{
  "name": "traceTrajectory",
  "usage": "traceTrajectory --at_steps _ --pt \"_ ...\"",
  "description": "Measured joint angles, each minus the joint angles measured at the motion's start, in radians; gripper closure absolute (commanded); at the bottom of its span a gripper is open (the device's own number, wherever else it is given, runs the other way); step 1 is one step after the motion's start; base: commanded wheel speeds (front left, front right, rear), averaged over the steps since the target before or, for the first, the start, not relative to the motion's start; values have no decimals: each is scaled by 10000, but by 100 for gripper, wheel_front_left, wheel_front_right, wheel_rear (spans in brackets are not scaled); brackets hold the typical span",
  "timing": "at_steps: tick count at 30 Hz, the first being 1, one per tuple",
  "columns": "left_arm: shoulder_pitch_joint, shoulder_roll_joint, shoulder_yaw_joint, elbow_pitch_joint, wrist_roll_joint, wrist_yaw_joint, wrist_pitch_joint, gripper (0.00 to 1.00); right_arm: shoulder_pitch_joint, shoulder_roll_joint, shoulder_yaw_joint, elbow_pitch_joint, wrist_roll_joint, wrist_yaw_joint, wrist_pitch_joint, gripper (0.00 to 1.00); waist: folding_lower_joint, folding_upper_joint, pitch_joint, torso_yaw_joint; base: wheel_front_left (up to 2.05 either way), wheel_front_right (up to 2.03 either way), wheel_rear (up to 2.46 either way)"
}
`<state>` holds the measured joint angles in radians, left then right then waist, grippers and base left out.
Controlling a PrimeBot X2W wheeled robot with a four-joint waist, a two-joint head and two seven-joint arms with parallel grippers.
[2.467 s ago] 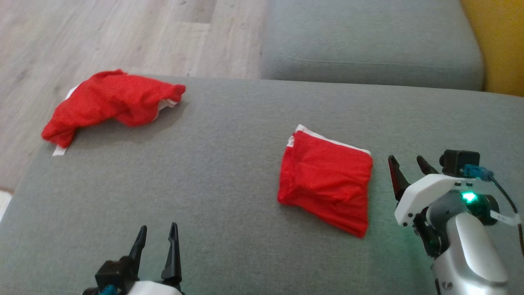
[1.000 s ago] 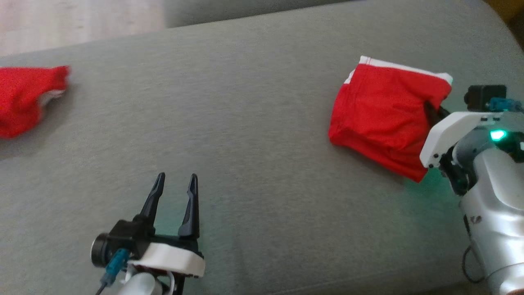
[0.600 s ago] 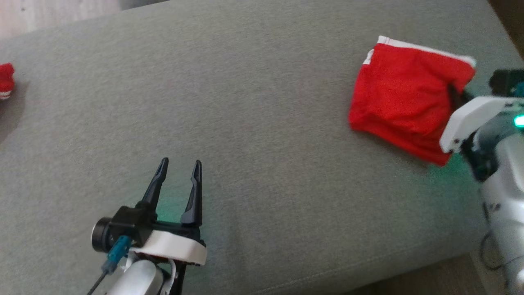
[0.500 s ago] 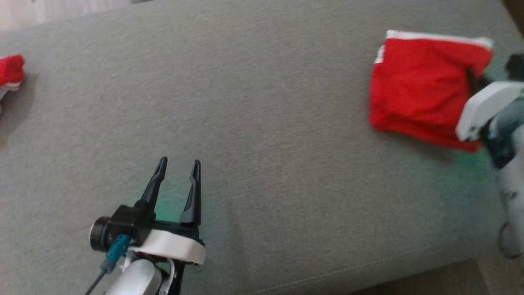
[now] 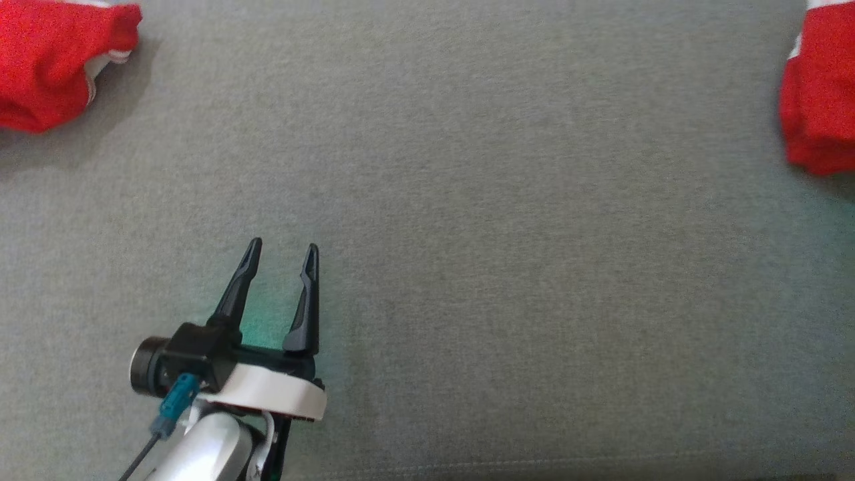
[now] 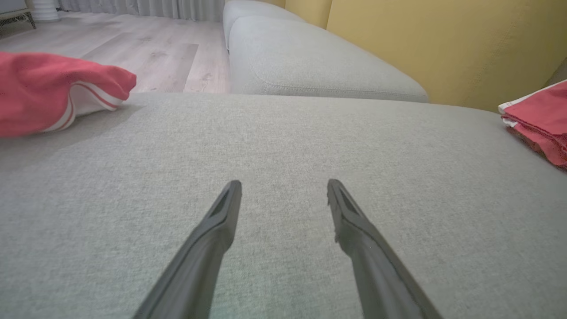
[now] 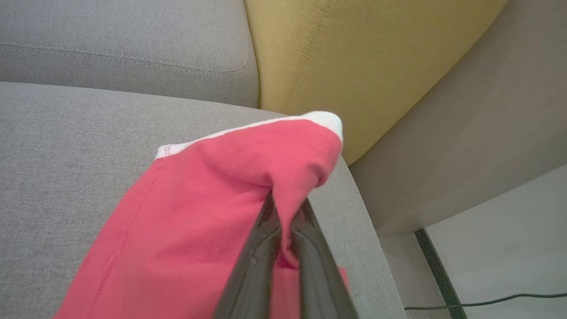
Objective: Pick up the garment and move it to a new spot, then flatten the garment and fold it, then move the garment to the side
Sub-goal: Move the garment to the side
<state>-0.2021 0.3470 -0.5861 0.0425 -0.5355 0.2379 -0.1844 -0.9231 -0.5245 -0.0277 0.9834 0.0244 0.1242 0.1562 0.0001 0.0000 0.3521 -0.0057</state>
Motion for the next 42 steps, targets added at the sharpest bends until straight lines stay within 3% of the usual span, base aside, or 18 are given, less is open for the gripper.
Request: traceTrajectory --at_steps 1,3,5,12,20,30,37,42 --pt "0 17 2 -42 0 2 46 0 -111 -67 -12 63 -115 0 -90 100 0 0 79 80 0 0 0" --pt "-1 35 -2 -121 0 13 84 0 -328 -159 -58 201 -393 0 -284 77 1 0 233 208 0 0 0" --pt "-3 42 -2 -153 2 21 86 0 -534 -190 -188 351 -686 0 -476 0 1 0 370 287 0 0 0" --pt "-6 48 -36 -171 12 90 163 0 -779 -33 -788 706 -1684 0 -1187 0 -1 0 414 223 0 0 0" --pt "0 13 -71 77 -58 81 82 0 -778 1104 -621 872 -1983 0 -1987 0 0 0 -129 -82 0 0 0" --pt "459 -201 401 911 -817 -2 -301 0 -378 2823 905 1112 -719 0 -3053 0 -3 0 -1740 -345 0 0 0" --pt "1299 -226 1210 1653 -1354 98 -554 0 1346 4151 1498 817 658 0 -3620 0 -4 0 -2916 -540 0 0 0" --pt "2187 -282 1442 2034 -1622 88 -562 0 2769 4353 1732 178 1026 0 -3866 0 -4 0 -3577 -681 0 0 0"
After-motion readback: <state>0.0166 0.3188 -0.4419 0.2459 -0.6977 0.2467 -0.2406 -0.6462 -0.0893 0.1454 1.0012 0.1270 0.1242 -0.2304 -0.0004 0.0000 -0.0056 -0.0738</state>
